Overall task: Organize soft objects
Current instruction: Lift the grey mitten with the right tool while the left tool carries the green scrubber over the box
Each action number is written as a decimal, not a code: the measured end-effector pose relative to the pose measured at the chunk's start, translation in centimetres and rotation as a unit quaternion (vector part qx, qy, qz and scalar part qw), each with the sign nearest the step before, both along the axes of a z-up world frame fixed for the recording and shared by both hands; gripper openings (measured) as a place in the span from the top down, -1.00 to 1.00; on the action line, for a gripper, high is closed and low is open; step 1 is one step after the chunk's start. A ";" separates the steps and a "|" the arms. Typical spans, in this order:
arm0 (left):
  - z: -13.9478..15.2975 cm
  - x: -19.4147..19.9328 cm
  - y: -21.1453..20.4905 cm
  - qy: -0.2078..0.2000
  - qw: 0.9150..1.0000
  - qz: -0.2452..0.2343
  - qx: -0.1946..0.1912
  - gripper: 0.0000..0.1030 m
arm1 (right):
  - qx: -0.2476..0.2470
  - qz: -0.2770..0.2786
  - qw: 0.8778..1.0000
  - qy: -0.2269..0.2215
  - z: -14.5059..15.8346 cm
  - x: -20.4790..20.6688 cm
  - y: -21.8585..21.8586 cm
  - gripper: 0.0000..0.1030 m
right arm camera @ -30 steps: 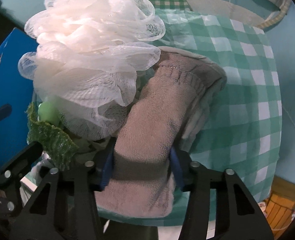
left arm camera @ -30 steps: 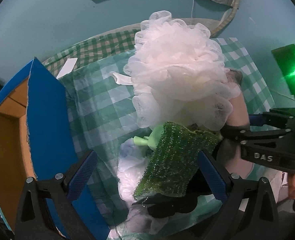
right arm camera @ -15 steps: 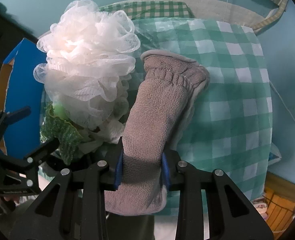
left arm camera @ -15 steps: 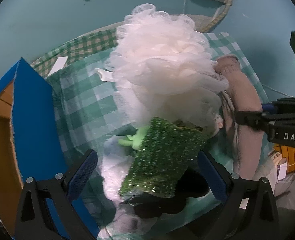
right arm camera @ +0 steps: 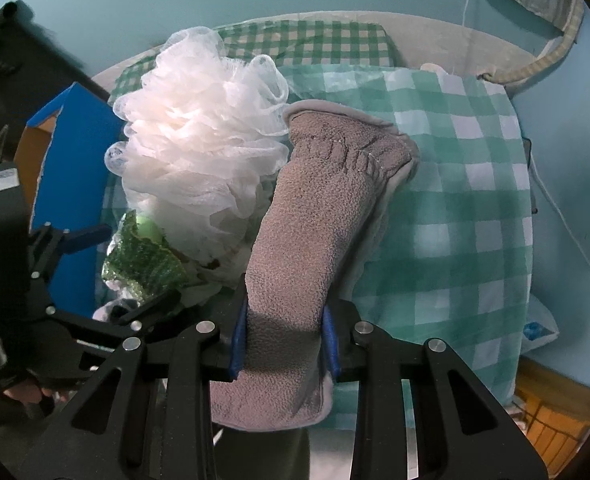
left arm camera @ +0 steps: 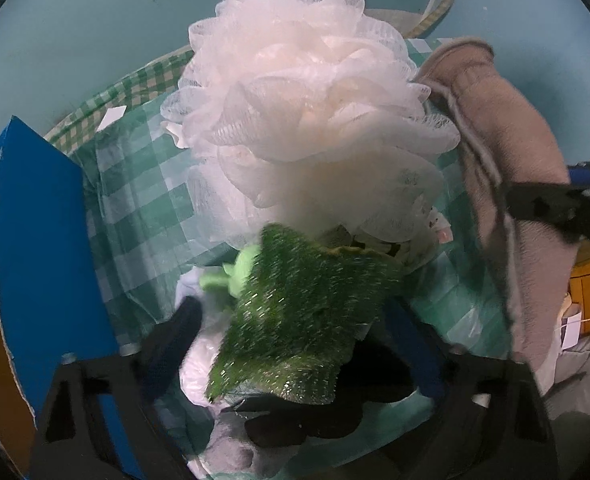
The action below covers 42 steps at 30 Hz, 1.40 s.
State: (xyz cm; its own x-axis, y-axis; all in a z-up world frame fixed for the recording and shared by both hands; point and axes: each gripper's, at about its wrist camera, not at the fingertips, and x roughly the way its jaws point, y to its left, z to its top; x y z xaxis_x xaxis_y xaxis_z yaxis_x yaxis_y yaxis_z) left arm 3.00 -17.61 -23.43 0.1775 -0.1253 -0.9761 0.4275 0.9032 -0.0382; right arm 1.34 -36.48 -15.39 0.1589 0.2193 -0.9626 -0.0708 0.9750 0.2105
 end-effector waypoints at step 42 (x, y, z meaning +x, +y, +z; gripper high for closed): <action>7.2 -0.7 4.8 -0.036 0.995 0.051 -0.083 0.73 | 0.006 0.037 0.999 -0.033 2.4 0.2 1.4 0.44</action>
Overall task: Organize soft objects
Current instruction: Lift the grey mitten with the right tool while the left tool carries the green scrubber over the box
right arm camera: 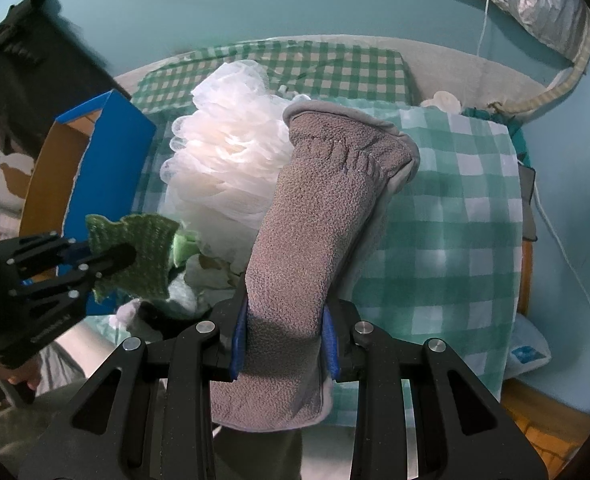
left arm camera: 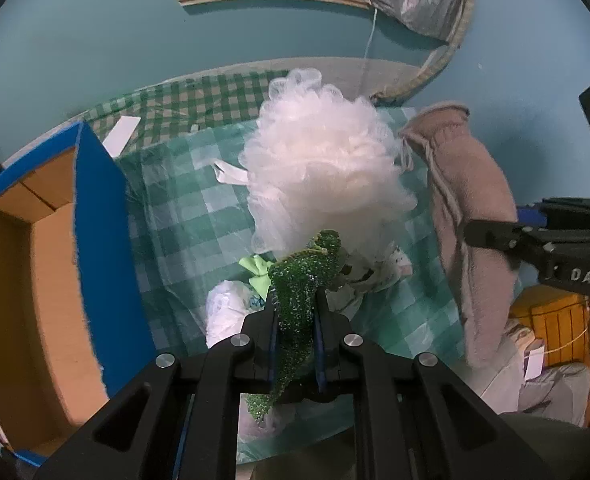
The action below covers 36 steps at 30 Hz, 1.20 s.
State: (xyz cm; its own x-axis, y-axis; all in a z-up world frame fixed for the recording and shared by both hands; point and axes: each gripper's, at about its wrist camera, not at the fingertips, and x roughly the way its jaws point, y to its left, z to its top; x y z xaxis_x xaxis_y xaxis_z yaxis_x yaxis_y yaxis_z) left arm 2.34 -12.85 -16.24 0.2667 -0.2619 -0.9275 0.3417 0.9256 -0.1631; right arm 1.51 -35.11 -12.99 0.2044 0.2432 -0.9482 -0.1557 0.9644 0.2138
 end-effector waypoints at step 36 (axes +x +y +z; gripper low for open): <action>6.4 -0.1 6.3 -0.078 0.993 0.085 0.016 0.73 | -0.011 0.089 0.995 -0.051 5.6 1.4 5.9 0.44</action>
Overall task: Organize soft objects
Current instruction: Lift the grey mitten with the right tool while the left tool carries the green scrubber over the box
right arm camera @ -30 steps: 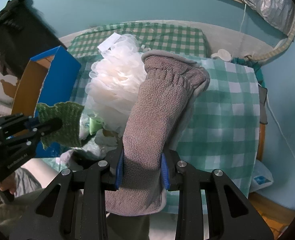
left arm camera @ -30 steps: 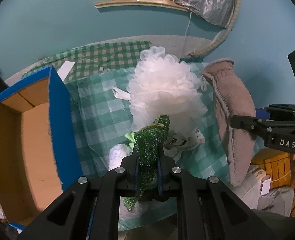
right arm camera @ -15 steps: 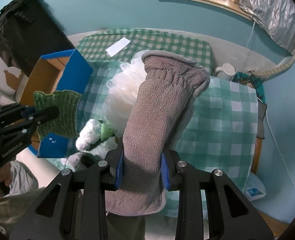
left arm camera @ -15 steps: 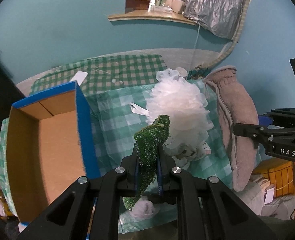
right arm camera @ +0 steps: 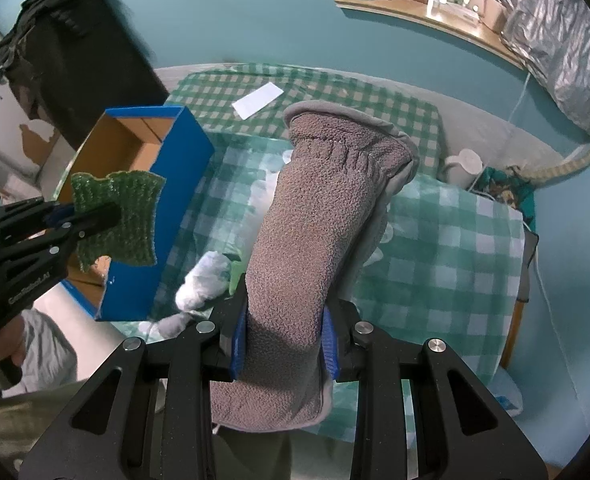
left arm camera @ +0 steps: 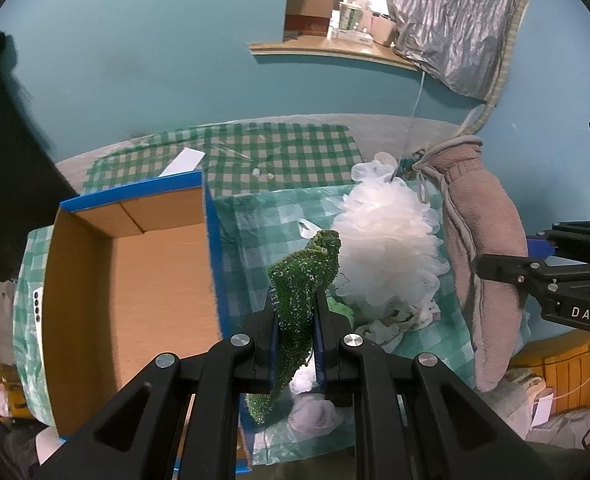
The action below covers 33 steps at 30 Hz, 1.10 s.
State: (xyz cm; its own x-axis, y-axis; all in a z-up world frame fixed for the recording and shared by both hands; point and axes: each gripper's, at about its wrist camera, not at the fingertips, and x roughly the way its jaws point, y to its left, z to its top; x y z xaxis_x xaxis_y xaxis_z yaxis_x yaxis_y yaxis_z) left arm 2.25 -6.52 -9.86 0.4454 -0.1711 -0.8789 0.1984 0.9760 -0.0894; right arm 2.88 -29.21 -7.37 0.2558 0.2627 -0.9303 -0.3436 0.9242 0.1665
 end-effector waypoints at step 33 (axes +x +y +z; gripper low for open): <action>1.2 -1.0 10.2 -0.010 0.992 0.122 0.003 0.73 | 0.005 0.138 0.990 -0.028 1.7 2.1 12.6 0.44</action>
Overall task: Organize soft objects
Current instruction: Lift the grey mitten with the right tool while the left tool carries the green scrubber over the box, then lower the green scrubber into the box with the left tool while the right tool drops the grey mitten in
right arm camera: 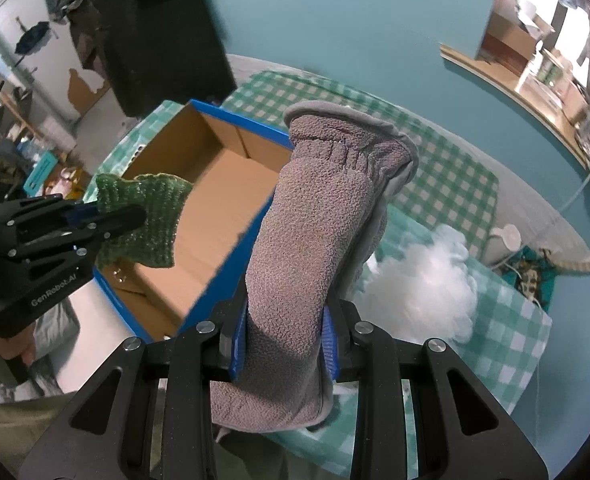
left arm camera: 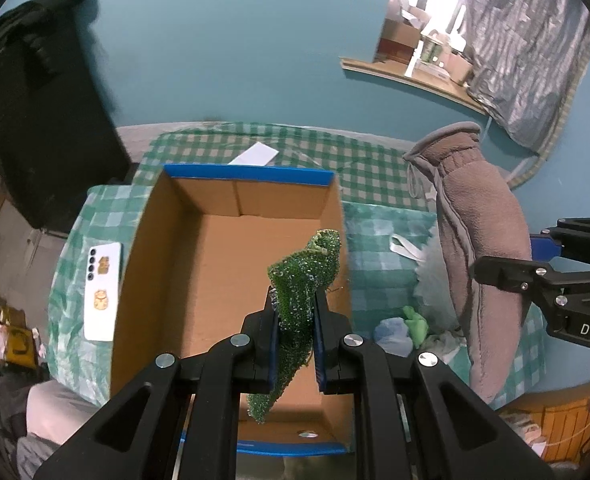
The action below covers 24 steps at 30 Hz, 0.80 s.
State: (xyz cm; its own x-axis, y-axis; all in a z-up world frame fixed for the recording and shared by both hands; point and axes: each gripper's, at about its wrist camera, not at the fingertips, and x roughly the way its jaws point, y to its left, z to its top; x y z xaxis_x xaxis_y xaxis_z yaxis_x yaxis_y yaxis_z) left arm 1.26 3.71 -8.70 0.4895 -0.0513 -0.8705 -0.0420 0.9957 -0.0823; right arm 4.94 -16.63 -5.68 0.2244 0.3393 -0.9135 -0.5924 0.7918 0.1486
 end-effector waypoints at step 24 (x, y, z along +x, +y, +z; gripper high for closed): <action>-1.5 0.1 7.8 0.016 0.997 0.069 0.009 0.73 | -0.003 0.084 0.996 0.017 -1.6 1.0 10.0 0.44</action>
